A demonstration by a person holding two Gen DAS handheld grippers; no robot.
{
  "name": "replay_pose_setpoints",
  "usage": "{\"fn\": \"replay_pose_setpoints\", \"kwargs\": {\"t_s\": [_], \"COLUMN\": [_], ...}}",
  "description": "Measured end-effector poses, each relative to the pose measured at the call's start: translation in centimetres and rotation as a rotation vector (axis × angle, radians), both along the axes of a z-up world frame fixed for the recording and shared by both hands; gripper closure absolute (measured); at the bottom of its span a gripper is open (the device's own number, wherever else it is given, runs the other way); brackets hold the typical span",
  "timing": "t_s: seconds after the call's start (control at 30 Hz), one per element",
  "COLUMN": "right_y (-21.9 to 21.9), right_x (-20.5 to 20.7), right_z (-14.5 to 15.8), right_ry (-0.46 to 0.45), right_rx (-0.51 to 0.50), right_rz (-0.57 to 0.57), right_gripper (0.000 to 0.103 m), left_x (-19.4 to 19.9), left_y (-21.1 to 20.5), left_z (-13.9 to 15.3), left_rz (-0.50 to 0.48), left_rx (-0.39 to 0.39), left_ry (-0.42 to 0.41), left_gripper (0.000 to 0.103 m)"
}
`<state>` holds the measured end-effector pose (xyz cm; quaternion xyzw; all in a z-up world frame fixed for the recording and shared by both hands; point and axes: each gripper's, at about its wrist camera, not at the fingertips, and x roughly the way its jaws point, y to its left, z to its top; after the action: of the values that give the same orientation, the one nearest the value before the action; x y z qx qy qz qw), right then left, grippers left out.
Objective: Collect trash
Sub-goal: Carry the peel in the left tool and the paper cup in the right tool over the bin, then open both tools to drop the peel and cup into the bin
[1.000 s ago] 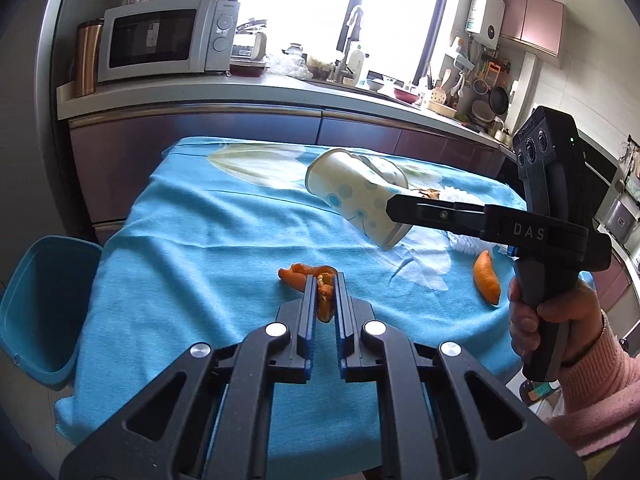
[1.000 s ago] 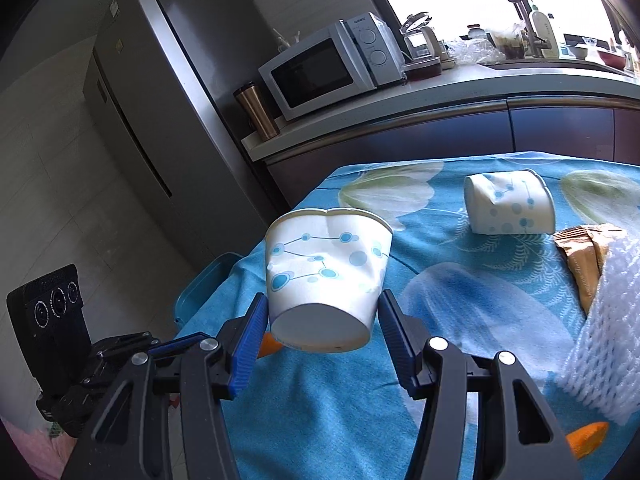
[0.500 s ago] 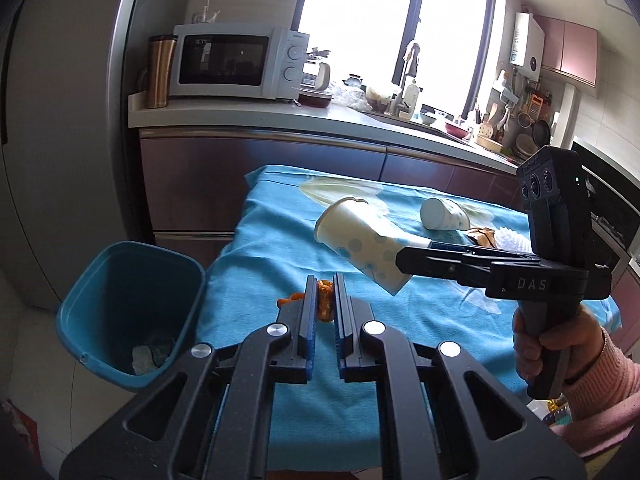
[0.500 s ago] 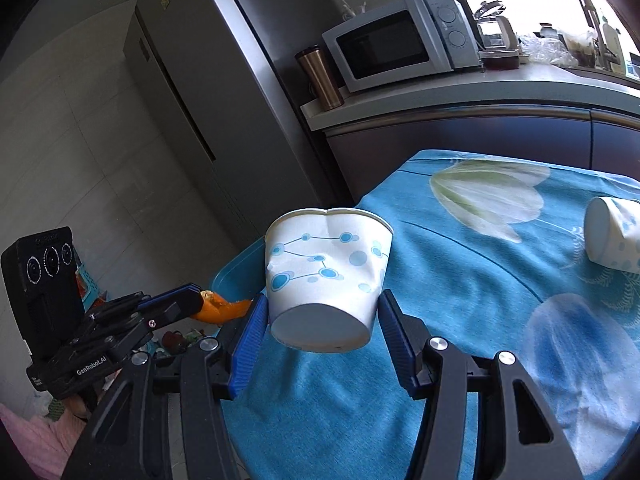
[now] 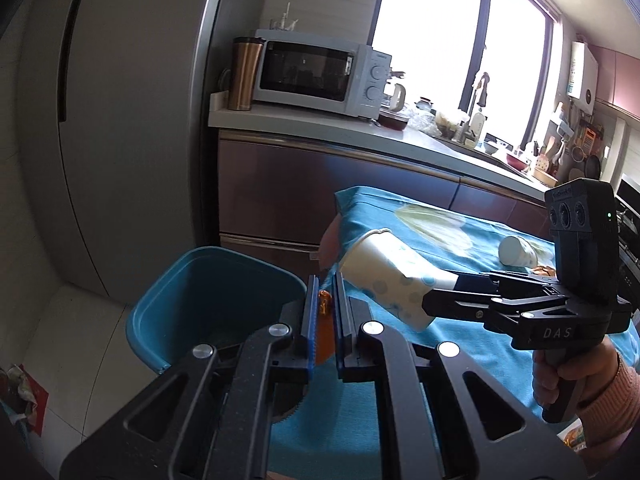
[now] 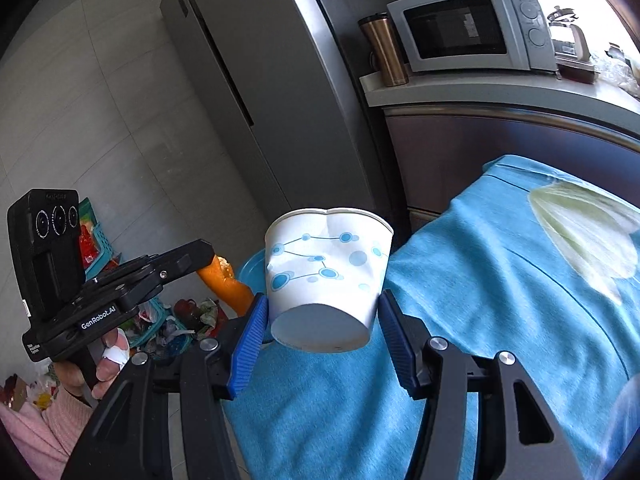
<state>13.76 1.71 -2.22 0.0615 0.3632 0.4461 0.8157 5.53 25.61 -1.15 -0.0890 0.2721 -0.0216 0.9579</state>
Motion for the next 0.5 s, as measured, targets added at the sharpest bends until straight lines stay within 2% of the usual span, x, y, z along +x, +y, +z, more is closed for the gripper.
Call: {"fn": "replay_pose_setpoints", "kwargs": {"t_s": [0.5], "right_y": [8.3], "right_x": [3.1], "right_z": [-2.2], "right_ry": [0.047], "right_rx": [-0.135], "right_rz": [0.097], "right_gripper": [0.048], "left_x": [4.1], "left_y": [6.2], "left_z": [-4.8], "left_rz": [0.134], "left_rx": [-0.023], "left_ry": [0.112], "left_gripper": [0.096]}}
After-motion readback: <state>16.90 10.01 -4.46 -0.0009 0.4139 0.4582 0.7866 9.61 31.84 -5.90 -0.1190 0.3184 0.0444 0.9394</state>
